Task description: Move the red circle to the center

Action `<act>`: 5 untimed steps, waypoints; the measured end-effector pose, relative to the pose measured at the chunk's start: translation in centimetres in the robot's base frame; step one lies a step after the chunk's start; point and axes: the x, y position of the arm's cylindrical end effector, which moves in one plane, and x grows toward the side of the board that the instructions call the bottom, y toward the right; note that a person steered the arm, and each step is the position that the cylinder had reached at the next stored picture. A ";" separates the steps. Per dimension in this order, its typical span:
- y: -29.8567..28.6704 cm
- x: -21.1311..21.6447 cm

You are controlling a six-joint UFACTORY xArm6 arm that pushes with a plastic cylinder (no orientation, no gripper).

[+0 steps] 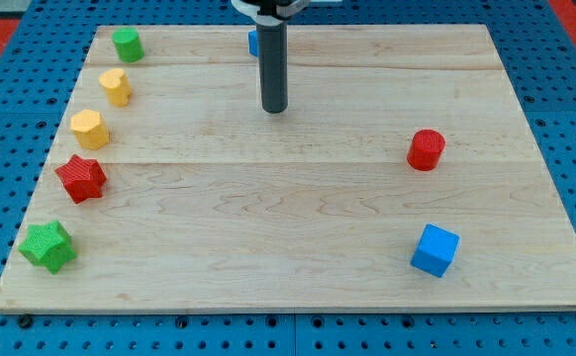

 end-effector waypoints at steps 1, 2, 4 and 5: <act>1.1 3.4; 5.8 5.7; 16.8 6.4; 21.6 7.7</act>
